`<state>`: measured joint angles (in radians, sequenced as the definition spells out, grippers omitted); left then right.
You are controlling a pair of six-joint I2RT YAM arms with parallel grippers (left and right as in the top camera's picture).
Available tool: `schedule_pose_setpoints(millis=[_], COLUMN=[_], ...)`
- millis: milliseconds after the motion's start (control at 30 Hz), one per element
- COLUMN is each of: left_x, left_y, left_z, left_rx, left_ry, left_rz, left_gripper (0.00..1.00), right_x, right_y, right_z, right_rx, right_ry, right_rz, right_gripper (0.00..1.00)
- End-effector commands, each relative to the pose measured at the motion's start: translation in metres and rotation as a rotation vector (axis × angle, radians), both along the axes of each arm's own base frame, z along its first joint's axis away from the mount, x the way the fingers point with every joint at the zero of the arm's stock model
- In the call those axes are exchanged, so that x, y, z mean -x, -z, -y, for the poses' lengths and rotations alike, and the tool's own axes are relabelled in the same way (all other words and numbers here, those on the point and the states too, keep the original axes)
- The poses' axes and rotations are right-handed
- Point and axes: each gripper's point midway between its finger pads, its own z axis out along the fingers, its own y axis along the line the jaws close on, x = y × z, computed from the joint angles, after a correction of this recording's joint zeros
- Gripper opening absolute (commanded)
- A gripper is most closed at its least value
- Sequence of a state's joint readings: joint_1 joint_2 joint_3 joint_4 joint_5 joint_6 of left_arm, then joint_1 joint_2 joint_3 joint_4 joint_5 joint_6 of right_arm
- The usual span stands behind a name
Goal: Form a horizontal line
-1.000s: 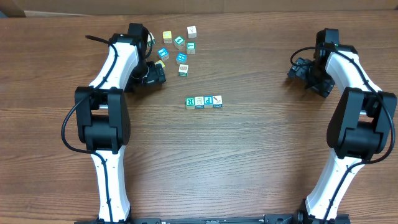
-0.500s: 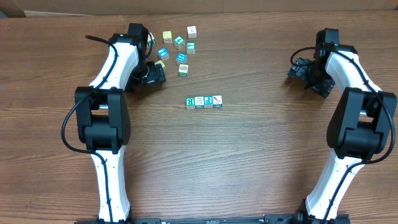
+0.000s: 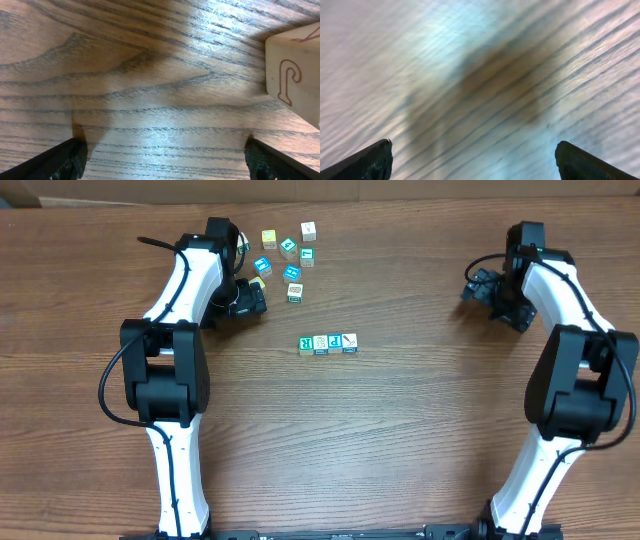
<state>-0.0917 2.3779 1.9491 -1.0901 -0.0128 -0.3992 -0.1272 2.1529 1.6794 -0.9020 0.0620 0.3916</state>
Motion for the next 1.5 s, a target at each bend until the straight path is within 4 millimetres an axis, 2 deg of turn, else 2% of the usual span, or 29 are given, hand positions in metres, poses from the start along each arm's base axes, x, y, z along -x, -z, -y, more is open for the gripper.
schedule_pose_setpoints(millis=[0,33,100,133,200,233,467,533,600,633,733,833,867,1067,1100,1233,1333,1467], left_x=[0.000,0.000,0.000,0.000,0.000,0.000,0.000,0.001,0.001,0.000,0.000,0.000,0.000,0.001,0.000,0.001,0.001,0.000], left_y=[0.003,0.003,0.003,0.003,0.003,0.003,0.003,0.003,0.003,0.003,0.003,0.003,0.003,0.003,0.003,0.003,0.003,0.003], left_z=[0.000,0.000,0.000,0.000,0.000,0.000,0.000,0.000,0.000,0.000,0.000,0.000,0.000,0.000,0.000,0.000,0.000,0.000], left_rx=[-0.020,-0.020,-0.020,-0.020,-0.020,-0.020,-0.020,-0.020,-0.020,-0.020,-0.020,-0.020,-0.020,-0.020,-0.020,-0.020,-0.020,-0.020], left_ry=[0.010,0.010,0.010,0.010,0.010,0.010,0.010,0.010,0.010,0.010,0.010,0.010,0.010,0.010,0.010,0.010,0.010,0.010], left_rz=[0.000,0.000,0.000,0.000,0.000,0.000,0.000,0.000,0.000,0.000,0.000,0.000,0.000,0.000,0.000,0.000,0.000,0.000], left_gripper=[1.00,1.00,1.00,1.00,1.00,1.00,1.00,1.00,1.00,1.00,1.00,1.00,1.00,1.00,1.00,1.00,1.00,1.00], right_x=[-0.016,-0.015,-0.011,-0.003,0.013,0.019,0.056,0.073,0.087,0.094,0.125,0.170,0.177,0.203,0.208,0.216,0.219,0.220], right_y=[-0.097,-0.126,-0.154,-0.187,-0.231,-0.243,-0.294,-0.301,-0.306,-0.304,-0.279,-0.229,-0.219,-0.169,-0.156,-0.128,-0.120,-0.122], right_z=[-0.036,-0.052,-0.069,-0.091,-0.125,-0.134,-0.183,-0.184,-0.174,-0.172,-0.160,-0.148,-0.144,-0.129,-0.126,-0.118,-0.116,-0.110], right_rx=[0.023,0.023,0.022,0.016,-0.001,-0.008,-0.053,-0.040,-0.011,-0.010,-0.001,-0.001,0.006,0.042,0.040,0.014,0.013,0.029], right_ry=[-0.077,-0.110,-0.144,-0.190,-0.262,-0.283,-0.402,-0.412,-0.392,-0.393,-0.394,-0.410,-0.408,-0.421,-0.425,-0.402,-0.438,-0.446], right_rz=[0.222,0.285,0.345,0.420,0.520,0.548,0.669,0.685,0.703,0.696,0.622,0.501,0.497,0.509,0.517,0.560,0.631,0.765], right_gripper=[1.00,1.00,1.00,1.00,1.00,1.00,1.00,1.00,1.00,1.00,1.00,1.00,1.00,1.00,1.00,1.00,1.00,1.00])
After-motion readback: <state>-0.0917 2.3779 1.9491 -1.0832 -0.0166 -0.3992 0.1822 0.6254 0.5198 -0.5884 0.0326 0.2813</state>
